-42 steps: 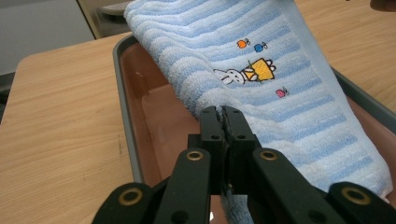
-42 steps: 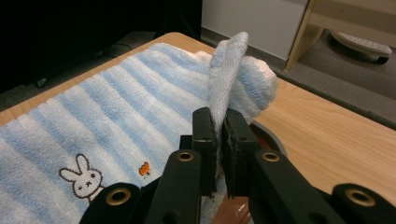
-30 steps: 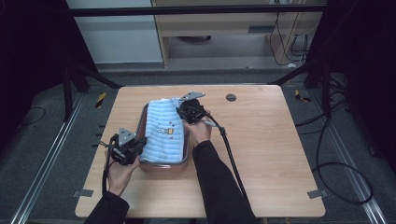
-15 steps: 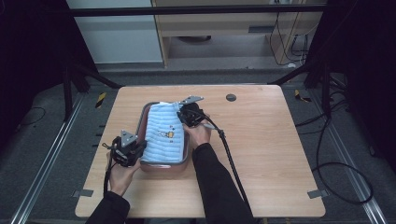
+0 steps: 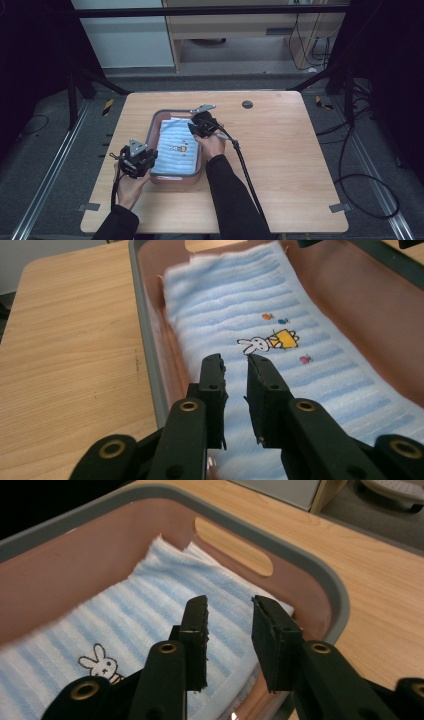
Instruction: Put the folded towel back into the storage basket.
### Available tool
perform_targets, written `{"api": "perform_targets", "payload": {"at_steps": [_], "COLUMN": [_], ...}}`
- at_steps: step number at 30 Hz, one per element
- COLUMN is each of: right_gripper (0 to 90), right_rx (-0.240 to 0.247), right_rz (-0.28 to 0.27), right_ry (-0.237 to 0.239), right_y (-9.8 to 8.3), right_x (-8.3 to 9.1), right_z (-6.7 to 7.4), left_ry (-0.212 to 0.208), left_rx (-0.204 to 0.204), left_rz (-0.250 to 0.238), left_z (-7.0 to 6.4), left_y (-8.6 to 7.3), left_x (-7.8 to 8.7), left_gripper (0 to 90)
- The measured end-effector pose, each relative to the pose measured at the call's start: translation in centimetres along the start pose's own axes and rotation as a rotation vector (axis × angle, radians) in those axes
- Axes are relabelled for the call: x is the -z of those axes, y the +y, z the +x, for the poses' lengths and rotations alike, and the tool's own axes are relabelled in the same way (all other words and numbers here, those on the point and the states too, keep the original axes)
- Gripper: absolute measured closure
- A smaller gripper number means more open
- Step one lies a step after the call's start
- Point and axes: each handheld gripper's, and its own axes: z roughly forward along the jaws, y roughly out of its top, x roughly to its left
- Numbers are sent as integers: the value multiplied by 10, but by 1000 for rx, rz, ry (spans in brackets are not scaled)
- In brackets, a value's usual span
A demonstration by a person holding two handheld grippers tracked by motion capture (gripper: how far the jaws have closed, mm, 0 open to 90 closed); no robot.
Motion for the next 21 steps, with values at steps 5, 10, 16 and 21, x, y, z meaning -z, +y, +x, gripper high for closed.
{"api": "perform_targets", "payload": {"at_steps": [5,10,16,21], "right_gripper": [629,547,447,356], "right_rx": [2,-10,-28,-45], "right_rz": [-51,-125,-194,-234], "right_ry": [-7,-4,-22,-46], "right_y": [6,14,17,10], "right_x": [13,34,68,98], "right_z": [0,-3,-10,-24], "left_ry": [-5,-24,-41,-51], "left_rx": [12,10,12,22], "left_rz": [-35,-75,-116,-143], "left_z": [3,2,2,7], "left_y": [2,5,9,8], "left_x": [6,14,26,36], "left_gripper": [699,621,516,429]}}
